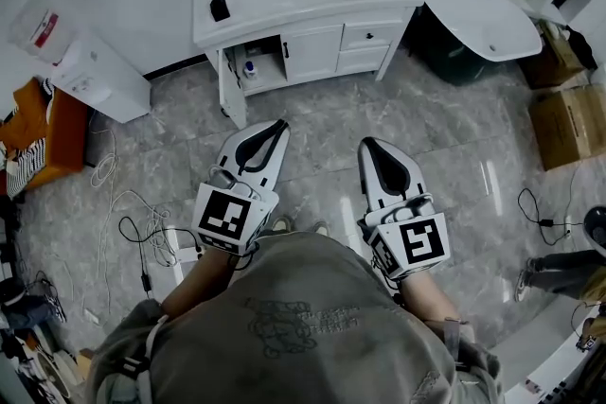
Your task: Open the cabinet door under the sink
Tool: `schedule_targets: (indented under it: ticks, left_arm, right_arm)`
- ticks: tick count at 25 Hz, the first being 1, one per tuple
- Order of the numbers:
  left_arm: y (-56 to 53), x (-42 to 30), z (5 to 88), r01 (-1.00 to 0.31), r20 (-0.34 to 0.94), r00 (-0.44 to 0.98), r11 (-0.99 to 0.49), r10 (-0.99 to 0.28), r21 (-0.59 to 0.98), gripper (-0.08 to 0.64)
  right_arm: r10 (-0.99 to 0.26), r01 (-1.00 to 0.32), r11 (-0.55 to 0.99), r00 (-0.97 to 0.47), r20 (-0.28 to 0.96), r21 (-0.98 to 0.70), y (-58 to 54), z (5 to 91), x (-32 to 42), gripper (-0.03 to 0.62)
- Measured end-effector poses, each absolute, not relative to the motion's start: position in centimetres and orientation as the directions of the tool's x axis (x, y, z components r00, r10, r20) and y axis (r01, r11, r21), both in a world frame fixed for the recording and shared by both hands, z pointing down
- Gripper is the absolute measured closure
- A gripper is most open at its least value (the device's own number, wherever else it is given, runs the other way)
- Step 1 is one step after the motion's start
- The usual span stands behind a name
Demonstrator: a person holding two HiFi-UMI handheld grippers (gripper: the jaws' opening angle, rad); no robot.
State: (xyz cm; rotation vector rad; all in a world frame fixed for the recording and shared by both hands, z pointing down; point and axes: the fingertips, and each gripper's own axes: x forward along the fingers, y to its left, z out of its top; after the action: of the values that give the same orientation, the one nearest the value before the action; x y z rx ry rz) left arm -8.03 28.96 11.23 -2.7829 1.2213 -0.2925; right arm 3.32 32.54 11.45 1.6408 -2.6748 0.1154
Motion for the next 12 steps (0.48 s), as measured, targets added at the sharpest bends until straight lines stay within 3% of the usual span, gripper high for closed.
schedule_targets:
  ticks: [12]
  left_arm:
    - [28.6, -6.7, 12.5, -0.749, 0.163, 0.621, -0.642, -0.766, -0.164, 0.532]
  right_arm:
    - [-0.872, -0.872, 0.484, -0.487, 0.051, -0.072, 31.4, 12.7, 5.1, 0.563]
